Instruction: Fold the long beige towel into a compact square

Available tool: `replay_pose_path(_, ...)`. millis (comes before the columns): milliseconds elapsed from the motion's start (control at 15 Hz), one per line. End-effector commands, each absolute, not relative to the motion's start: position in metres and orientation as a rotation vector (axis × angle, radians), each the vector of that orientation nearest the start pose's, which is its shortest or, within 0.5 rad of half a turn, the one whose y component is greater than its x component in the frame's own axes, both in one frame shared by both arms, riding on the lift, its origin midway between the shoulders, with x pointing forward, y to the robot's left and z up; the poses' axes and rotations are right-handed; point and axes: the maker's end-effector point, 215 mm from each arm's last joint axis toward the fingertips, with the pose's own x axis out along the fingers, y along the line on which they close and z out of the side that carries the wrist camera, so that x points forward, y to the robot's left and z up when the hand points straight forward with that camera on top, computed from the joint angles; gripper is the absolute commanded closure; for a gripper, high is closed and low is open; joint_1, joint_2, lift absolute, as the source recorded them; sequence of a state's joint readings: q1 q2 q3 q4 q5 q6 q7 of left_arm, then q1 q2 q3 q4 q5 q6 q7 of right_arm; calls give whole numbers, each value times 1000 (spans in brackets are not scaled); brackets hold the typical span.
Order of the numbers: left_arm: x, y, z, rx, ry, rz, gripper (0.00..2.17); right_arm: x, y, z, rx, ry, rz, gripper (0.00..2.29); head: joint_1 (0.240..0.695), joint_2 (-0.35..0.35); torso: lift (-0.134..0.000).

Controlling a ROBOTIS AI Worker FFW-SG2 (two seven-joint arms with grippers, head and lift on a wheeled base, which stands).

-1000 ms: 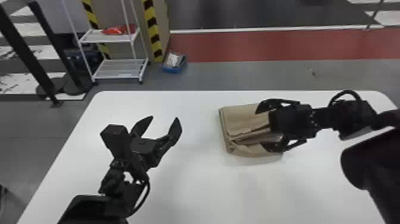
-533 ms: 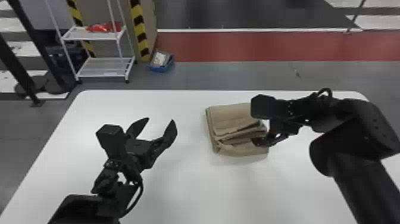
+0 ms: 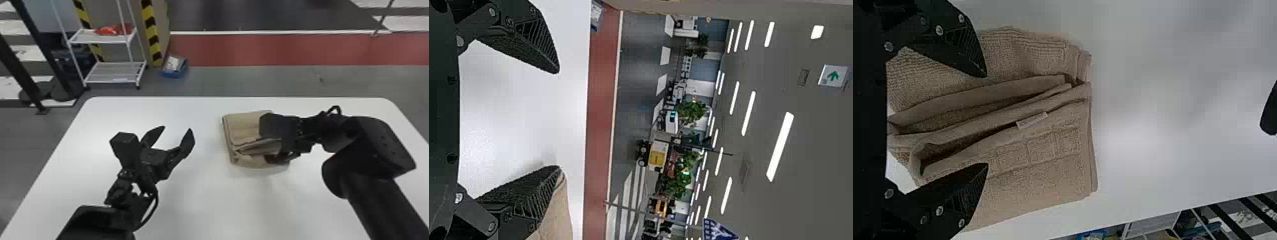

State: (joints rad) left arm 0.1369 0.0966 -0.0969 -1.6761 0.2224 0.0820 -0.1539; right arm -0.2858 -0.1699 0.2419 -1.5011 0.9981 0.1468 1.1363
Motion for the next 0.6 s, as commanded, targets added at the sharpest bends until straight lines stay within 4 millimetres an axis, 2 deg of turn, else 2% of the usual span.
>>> replay_pose_path(0,545,156,-387,-144,124,-274,232,567,-136,-435,-1135,568,977,346,695,29,-118)
replay_pose_path(200,548,151,-387,-143,124,-286,232,572,-136,-436,-1127,575,950,414,695,20,-118)
replay_pose_path(333,547,151,-389,-140,127,-287,232,572,-138,-438,-1104,599,932,674,695,15,-118)
replay_pose_path(400,547,151,-389,-140,127,-287,232,574,-138,-436,-1099,606,922,974,695,15,-118)
replay_pose_path(467,548,152,-389,-137,126,-287,232,575,-139,-435,-1095,611,914,1406,695,14,-118)
replay_pose_path(533,549,152,-388,-138,124,-287,232,575,-141,-434,-1088,617,905,1571,695,13,-118)
